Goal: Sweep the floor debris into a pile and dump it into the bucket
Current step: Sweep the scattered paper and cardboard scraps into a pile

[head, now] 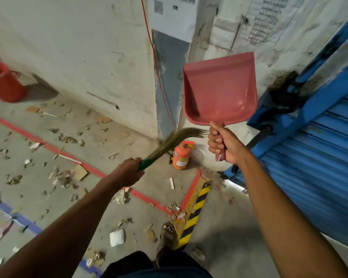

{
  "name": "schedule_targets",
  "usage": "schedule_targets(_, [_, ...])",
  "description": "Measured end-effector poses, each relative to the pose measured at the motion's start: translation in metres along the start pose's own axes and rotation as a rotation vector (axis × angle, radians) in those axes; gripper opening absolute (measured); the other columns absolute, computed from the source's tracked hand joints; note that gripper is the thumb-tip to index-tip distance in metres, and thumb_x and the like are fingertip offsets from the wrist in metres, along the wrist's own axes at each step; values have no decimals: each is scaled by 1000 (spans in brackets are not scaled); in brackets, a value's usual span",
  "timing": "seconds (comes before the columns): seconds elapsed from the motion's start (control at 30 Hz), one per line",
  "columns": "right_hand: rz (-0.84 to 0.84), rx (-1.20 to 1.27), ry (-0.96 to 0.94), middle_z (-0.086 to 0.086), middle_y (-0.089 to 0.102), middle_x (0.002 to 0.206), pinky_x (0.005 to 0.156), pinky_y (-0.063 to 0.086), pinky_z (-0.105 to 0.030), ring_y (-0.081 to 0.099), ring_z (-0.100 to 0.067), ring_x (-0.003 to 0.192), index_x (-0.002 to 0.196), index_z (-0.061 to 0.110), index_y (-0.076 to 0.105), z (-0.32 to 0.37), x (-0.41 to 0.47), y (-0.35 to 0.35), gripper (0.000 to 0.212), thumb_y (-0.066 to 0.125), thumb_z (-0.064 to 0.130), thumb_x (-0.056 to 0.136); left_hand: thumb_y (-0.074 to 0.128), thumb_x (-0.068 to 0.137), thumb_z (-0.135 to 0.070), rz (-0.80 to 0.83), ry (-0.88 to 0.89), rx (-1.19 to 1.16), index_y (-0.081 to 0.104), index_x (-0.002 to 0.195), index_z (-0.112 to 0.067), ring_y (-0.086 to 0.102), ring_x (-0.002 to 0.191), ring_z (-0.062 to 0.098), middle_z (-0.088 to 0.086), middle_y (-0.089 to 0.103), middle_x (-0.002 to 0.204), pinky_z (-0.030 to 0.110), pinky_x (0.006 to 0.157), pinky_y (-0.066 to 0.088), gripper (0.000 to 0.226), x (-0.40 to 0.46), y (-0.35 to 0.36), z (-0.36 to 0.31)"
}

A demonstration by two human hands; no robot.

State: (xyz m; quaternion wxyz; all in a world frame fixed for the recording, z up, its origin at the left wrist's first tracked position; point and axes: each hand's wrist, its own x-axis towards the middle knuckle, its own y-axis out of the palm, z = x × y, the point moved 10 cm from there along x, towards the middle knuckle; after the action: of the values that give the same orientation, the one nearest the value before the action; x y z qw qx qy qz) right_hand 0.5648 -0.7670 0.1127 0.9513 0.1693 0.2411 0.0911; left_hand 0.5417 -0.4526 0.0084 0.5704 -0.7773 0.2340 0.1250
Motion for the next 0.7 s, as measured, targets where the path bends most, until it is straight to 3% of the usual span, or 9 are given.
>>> schedule_targets(0.07, [-7,-20,41,6,24,57,39,27,-24,21,-8,43,73,24,44,-24,-7,-2,41,60,45,103,62,99,-38,55,-61,-66,48,137,-19,64,91,24,7,65,110,39,82,55,44,-13,28,14])
schedule_targets(0.2, [-50,-22,114,6,22,57,39,26,-23,21,-7,42,72,24,44,-69,-25,-1,40,58,43,105,65,100,-29,187,-156,-372,37,131,-24,71,70,23,12,65,103,31,58,58,42,-49,84,30])
schedule_targets(0.33, [-95,-29,186,7,23,55,38,24,-23,23,-6,41,71,24,43,-111,-51,4,41,56,42,105,68,98,-27,209,-204,-467,34,129,-28,64,62,22,15,59,106,36,55,61,45,-87,129,43])
schedule_targets(0.5, [-106,-46,216,6,24,55,39,20,-24,23,-6,40,70,23,44,-146,-87,13,41,56,40,106,65,98,-20,179,-193,-437,34,151,-30,67,77,20,6,61,112,30,60,59,63,-117,164,47])
schedule_targets(0.63, [-105,-43,220,7,24,56,41,20,-24,22,-6,42,70,24,45,-166,-121,15,41,58,42,104,64,92,-10,185,-154,-403,32,158,-27,63,106,26,10,54,129,42,92,59,76,-144,178,32])
schedule_targets(0.7, [-122,-47,226,7,24,56,40,22,-23,23,-6,42,70,23,45,-175,-135,12,41,60,43,102,65,89,-10,196,-125,-388,36,156,-25,60,109,26,9,53,128,44,97,57,74,-153,184,23])
